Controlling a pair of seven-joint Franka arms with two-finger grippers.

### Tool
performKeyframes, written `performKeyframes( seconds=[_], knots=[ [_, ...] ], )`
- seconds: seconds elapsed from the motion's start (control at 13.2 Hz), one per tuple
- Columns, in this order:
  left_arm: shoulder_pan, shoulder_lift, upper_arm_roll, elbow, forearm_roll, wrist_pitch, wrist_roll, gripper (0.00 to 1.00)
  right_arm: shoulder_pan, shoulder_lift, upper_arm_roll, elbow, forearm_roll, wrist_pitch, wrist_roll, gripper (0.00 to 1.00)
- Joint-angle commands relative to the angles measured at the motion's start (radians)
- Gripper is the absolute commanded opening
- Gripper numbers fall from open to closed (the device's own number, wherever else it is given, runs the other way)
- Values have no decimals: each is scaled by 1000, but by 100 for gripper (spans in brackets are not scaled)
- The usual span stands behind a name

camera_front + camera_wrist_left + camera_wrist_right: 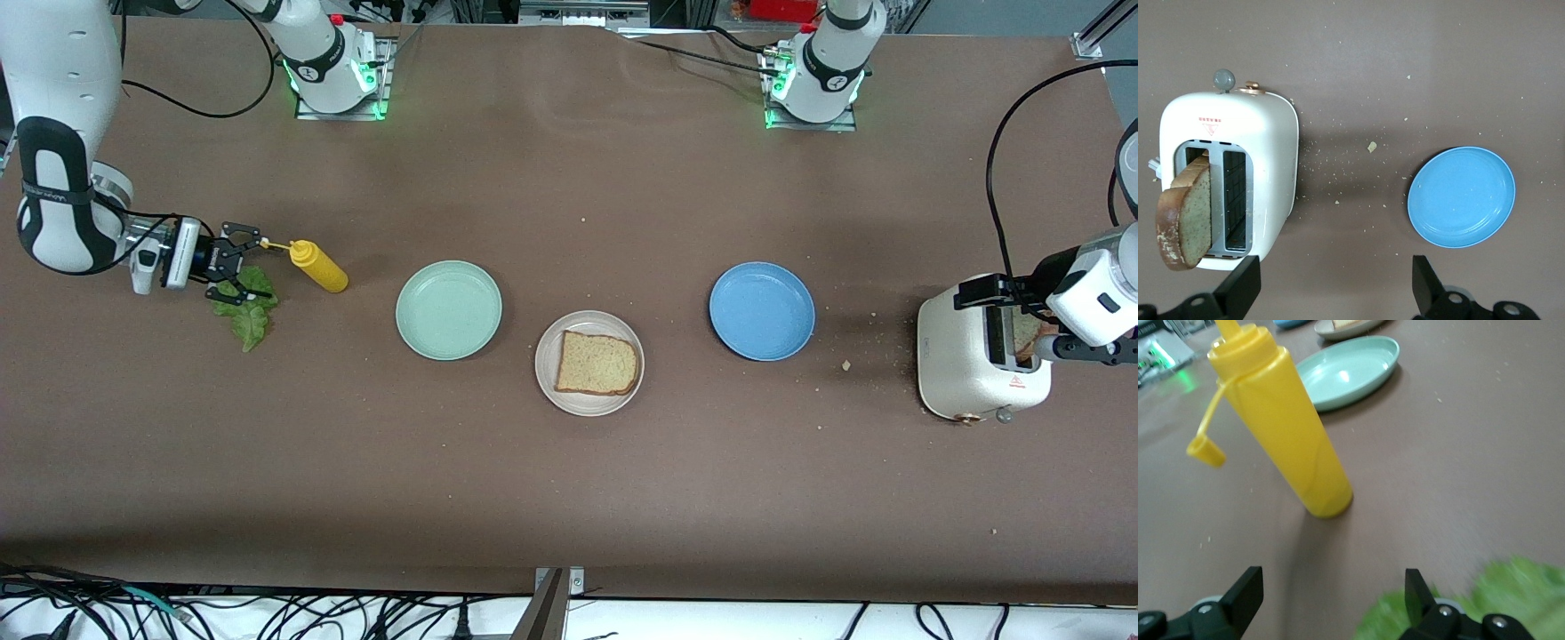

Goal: Make sandwich in beige plate with both arms
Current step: 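Set the yellow bottle down and open the right gripper, then lower the right gripper onto the lettuce leaf and grasp it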

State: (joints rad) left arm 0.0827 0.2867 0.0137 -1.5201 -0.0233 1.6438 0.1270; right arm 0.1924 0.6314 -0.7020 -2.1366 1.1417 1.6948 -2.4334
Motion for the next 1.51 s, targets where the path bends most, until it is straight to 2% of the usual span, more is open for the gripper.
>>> performKeyframes(
  seconds=[0.0,0.15,0.45,0.53,0.76,1.14,1.29,1.44],
  knots=[
    [6,-20,-11,-14,34,-10,-9,100,12,-4,-42,50,-75,26,66,94],
    [6,-20,-9,-14,34,-10,-9,100,80,-6,-112,73,-103,87,140,94],
    [6,-20,-9,-14,34,-10,-9,100,410,1,-411,72,-148,126,426,94],
    [6,-20,-9,-14,34,-10,-9,100,454,1,-448,73,-151,125,450,94],
    [5,-21,-11,-14,34,-10,-9,100,492,-1,-462,79,-151,123,491,94],
    [6,-21,-11,-14,34,-10,-9,100,486,-1,-478,87,-149,114,499,94],
    [6,-21,-11,-14,34,-10,-9,100,498,-1,-482,87,-154,115,594,94],
    [5,-21,-9,-14,34,-10,-9,100,489,-7,-449,110,-227,123,736,94]
  ],
)
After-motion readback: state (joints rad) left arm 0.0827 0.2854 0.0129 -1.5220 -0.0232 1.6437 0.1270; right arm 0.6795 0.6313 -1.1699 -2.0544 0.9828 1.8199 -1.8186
